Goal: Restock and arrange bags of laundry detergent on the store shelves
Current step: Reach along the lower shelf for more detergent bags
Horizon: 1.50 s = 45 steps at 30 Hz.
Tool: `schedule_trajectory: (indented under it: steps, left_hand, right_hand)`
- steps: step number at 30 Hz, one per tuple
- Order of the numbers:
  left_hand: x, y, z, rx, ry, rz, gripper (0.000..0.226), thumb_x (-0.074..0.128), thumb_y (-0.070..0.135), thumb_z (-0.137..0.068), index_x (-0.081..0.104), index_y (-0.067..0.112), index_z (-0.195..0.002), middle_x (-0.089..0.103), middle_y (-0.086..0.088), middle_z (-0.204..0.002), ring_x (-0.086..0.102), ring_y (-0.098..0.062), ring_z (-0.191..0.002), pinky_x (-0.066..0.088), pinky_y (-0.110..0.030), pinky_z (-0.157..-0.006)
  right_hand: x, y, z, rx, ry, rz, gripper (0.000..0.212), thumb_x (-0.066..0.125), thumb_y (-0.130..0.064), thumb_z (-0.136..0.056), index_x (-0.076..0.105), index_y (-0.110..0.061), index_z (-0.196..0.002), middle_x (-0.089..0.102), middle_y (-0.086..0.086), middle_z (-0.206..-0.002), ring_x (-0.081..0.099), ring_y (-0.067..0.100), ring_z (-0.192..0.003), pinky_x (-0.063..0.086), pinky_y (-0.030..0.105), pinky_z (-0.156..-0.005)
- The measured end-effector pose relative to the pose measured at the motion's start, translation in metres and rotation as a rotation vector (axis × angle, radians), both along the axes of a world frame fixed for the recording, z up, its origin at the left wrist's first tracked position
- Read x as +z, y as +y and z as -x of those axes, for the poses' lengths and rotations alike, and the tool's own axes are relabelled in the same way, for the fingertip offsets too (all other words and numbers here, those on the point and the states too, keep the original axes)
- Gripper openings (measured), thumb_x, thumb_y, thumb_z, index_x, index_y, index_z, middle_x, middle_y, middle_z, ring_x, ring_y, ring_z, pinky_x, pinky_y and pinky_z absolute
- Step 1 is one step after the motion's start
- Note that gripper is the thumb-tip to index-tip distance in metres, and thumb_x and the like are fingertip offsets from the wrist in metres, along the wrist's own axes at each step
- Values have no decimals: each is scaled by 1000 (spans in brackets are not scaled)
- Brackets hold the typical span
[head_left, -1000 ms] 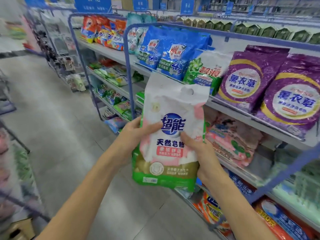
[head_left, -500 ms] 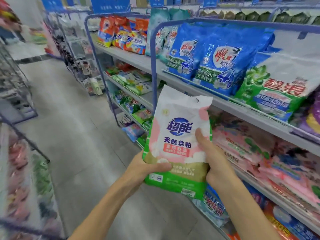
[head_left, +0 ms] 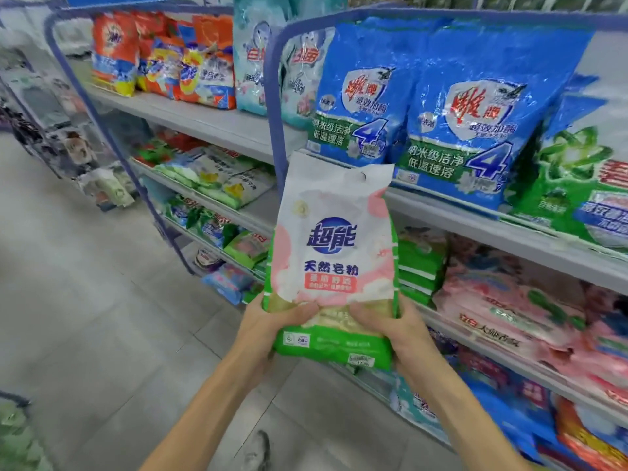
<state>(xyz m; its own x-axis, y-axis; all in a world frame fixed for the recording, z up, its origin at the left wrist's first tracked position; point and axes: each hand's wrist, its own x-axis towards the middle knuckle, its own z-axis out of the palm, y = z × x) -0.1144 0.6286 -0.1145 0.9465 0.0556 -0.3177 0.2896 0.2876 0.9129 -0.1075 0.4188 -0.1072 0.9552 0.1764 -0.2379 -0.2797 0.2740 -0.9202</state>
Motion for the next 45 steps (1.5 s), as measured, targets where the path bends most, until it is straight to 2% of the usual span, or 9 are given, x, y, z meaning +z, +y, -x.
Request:
schedule_trajectory:
  steps: [7, 13, 17, 22, 26, 32, 37, 41, 45]
  left_hand:
    - [-17, 81, -95, -141, 97, 46, 55, 86, 12, -66, 68, 1, -117, 77, -18, -107, 76, -31, -87, 62, -36, -66]
    - [-34, 120, -149, -272, 143, 48, 60, 83, 13, -62, 69, 0, -118, 75, -20, -112, 74, -36, -97, 62, -41, -79]
    - [-46, 124, -165, -363, 149, 14, 55, 80, 17, -68, 69, 7, -121, 76, -13, -112, 74, -33, -101, 59, -42, -84]
    - [-68, 113, -166, -381, 191, -31, 47, 83, 15, -69, 70, 12, -114, 78, -10, -106, 76, -31, -96, 56, -48, -92]
    - [-94, 100, -174, -332, 199, -49, 55, 82, 18, -61, 68, 15, -114, 79, -11, -101, 77, -32, -90, 57, -50, -89]
    - [-137, 82, -193, -314, 189, -14, 61, 100, 14, -49, 74, 21, -104, 79, -11, -97, 77, -32, -85, 56, -45, -85]
    - [-158, 72, -208, -314, 66, -30, 50, 102, 17, -46, 80, 28, -89, 80, -5, -93, 78, -23, -82, 62, -28, -62]
    - [-144, 62, -235, -336, -174, -67, 66, 94, 28, -48, 72, 37, -110, 78, -1, -109, 75, -25, -100, 60, -43, -86]
    - [-133, 41, -275, -252, -332, -168, 78, 93, 39, -59, 60, 38, -130, 74, 11, -118, 71, -16, -111, 52, -44, -100]
  right_hand:
    - [-24, 91, -55, -221, 54, -22, 48, 84, -17, -71, 70, -9, -116, 77, 13, -110, 75, 33, -101, 58, 42, -86]
    - [-42, 135, -81, -367, 120, -62, 53, 83, -12, -69, 67, -10, -119, 76, 15, -115, 73, 36, -106, 55, 50, -95]
    - [-57, 139, -90, -409, 158, -35, 60, 90, -7, -67, 64, -8, -121, 77, 14, -112, 75, 34, -102, 61, 45, -85]
    - [-85, 133, -93, -460, 197, 1, 96, 104, -41, -35, 66, -12, -118, 77, 14, -111, 75, 36, -101, 59, 44, -85]
    - [-108, 123, -96, -476, 210, -41, 80, 102, -21, -48, 64, -11, -118, 78, 14, -106, 76, 35, -95, 63, 43, -79]
    - [-149, 108, -111, -540, 200, 11, 104, 104, -41, -16, 71, -16, -111, 79, 12, -104, 77, 32, -94, 63, 45, -84]
    - [-159, 101, -128, -530, 120, 79, 79, 102, -45, -26, 78, -30, -100, 79, 9, -103, 77, 28, -94, 63, 38, -80]
    - [-140, 85, -161, -587, 38, 172, 64, 95, -25, -53, 72, -20, -112, 80, -1, -98, 78, 18, -88, 63, 33, -79]
    - [-119, 70, -212, -603, 52, 303, 61, 89, -38, -66, 67, -22, -120, 80, -6, -100, 77, 20, -92, 55, 45, -98]
